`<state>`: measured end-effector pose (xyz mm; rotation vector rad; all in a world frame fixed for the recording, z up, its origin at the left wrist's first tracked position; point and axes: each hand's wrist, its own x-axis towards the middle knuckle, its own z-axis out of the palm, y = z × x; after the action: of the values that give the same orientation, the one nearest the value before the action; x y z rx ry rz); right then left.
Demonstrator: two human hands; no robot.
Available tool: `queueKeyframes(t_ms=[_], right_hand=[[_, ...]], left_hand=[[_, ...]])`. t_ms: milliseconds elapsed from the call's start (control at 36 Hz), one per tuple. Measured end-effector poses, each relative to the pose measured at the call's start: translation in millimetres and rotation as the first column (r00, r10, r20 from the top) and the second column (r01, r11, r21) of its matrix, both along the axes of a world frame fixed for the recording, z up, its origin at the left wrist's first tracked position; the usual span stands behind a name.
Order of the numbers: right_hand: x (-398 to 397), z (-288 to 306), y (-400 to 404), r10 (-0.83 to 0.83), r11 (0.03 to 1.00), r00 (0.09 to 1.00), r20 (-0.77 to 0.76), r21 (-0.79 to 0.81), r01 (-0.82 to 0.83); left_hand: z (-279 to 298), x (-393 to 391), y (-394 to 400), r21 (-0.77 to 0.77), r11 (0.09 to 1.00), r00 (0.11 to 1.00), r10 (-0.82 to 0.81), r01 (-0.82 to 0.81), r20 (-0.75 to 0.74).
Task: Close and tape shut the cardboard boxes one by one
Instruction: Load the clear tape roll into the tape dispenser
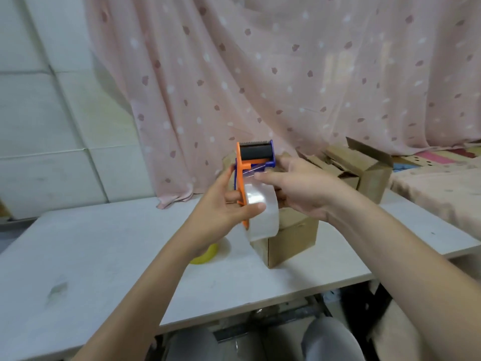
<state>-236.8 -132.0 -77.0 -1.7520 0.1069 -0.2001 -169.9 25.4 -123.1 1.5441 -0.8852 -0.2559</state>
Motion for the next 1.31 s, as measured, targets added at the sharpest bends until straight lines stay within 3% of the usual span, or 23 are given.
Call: queueKeyframes(t_ms=[139,250,361,472,528,722,1000,1306], right_hand=[[-1.2,-3.6,3.7,-0.037,0.943,0.996,0.081,-0.326,0.062],[-2.4,-5.7,7.8,-0.048,0.939,0.988,0.149,-0.330,0.096],[2.6,-18.6,13.7,-0.146,0.753,0.906,0.398,-0.549,0.362],[8.7,-25.2,14.7,-0.049,0.609,0.862,0.504,-0.669,0.425],[14.0,-25.5,14.5,-0.047,0.582,0.856,0.515,-0.682,0.443],[28.3,-18.4,9.7,-0.105,0.578,0.825,0.555,-0.641,0.505],[33.1,-10.0,5.7,-0.127,0.641,0.880,0.458,-0.639,0.425],[27.2,3.1,1.0,-0.097,0.682,0.969,0.228,-0.694,0.232]], left_hand=[[-3.7,6.3,11.2,-0.024,0.996,0.996,0.083,-0.084,-0.026],[-3.1,8.8,18.6,-0.047,0.991,0.991,0.127,-0.129,-0.046],[-8.4,15.0,23.9,0.013,0.987,0.984,0.163,-0.162,-0.069],[-11.8,19.1,28.7,0.072,0.980,0.979,0.189,-0.184,-0.075],[-12.0,18.3,30.0,0.092,0.978,0.979,0.195,-0.189,-0.065],[-11.8,19.3,32.4,0.130,0.971,0.978,0.206,-0.200,-0.039],[-15.1,22.8,36.0,0.165,0.968,0.980,0.197,-0.191,-0.019],[-15.8,19.5,35.9,0.172,0.964,0.978,0.207,-0.205,0.007]])
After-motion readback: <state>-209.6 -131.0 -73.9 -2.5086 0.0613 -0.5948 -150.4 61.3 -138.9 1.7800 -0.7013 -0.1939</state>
